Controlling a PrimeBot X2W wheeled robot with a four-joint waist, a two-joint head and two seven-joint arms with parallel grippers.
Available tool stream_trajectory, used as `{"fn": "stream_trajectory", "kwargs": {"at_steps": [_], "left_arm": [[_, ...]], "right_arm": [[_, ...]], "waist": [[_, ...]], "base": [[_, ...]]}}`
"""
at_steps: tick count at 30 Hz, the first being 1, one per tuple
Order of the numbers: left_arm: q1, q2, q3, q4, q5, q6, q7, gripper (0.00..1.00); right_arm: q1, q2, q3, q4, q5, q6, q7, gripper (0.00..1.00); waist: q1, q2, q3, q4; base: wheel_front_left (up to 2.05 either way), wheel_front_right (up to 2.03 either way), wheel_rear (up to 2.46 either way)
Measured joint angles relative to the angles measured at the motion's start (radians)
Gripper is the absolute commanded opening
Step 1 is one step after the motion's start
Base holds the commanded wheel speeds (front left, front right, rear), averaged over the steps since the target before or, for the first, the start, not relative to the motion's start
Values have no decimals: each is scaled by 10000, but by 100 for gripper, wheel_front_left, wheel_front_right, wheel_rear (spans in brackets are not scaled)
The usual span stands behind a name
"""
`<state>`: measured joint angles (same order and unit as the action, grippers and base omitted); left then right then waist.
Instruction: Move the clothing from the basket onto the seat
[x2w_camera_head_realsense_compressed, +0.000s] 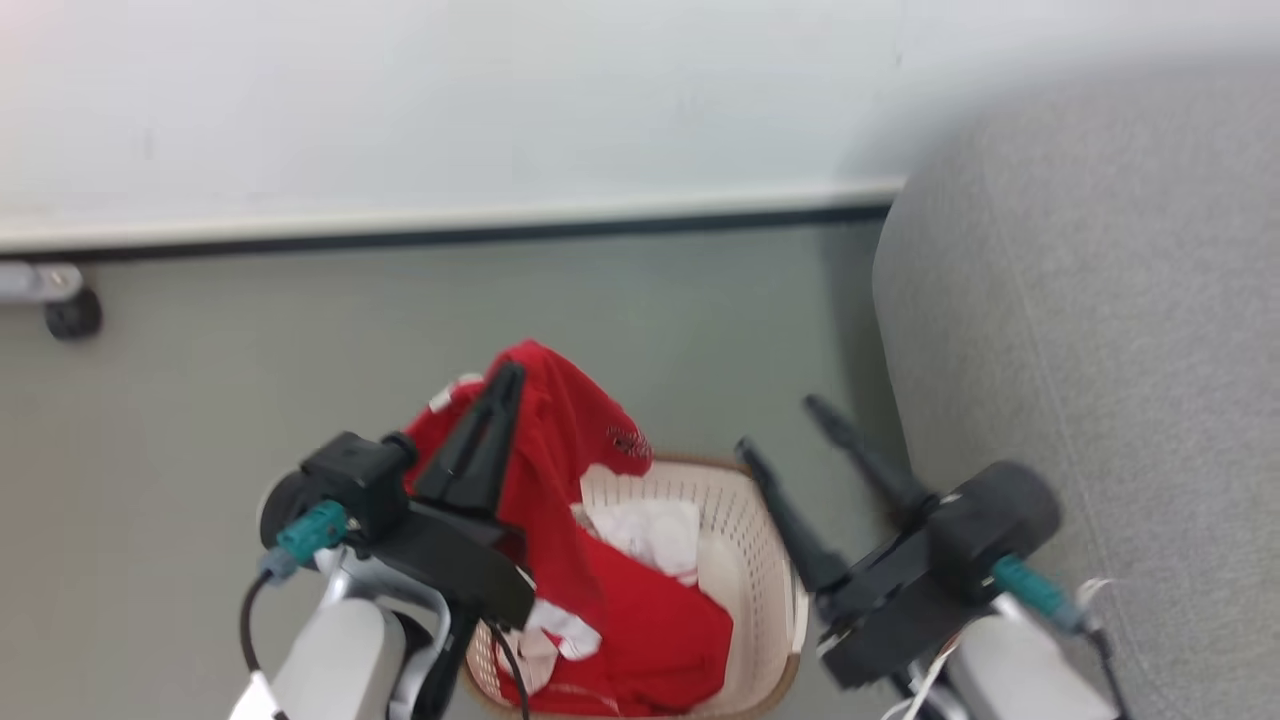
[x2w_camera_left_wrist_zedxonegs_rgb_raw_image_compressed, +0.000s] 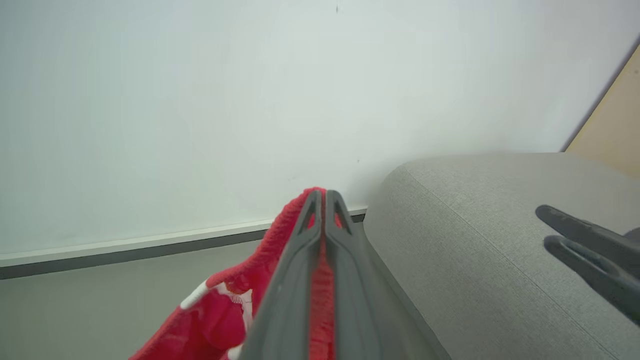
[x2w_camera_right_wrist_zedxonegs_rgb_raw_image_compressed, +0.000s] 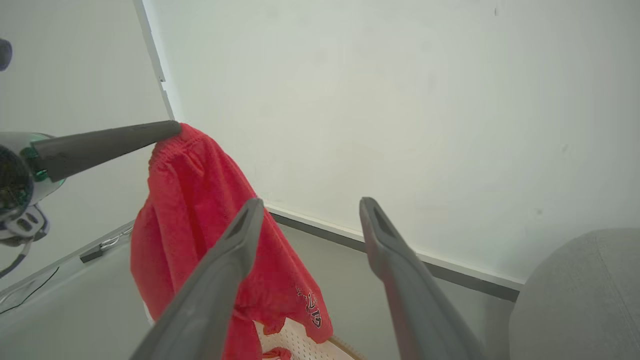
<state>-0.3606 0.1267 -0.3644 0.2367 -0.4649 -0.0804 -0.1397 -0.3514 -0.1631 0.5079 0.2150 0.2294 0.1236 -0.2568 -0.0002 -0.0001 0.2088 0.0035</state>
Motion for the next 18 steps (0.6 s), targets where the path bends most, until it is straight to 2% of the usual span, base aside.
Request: {"fn": "stream_trajectory", "kwargs": {"at_steps": [9, 14, 18], "left_arm": [[828, -88, -662, -1160, -2, 10, 890, 0], [1375, -203, -1039, -2155, -6, 115, 1394, 0], [1882, -188, -1411, -3078, -6, 201, 1845, 0]], "right_arm": [[93, -142, 1952, 224, 433, 0, 0, 100], [370, -336, 2516, 222, 673, 0, 0, 100], [418, -485, 2571, 228, 773, 2, 0, 100]], "waist": [[0, 0, -1378, 18], [0, 0, -2026, 28], [0, 0, -2387, 33]], "base": [[0, 0, 0], [0, 0, 0], [0, 0, 0]]}}
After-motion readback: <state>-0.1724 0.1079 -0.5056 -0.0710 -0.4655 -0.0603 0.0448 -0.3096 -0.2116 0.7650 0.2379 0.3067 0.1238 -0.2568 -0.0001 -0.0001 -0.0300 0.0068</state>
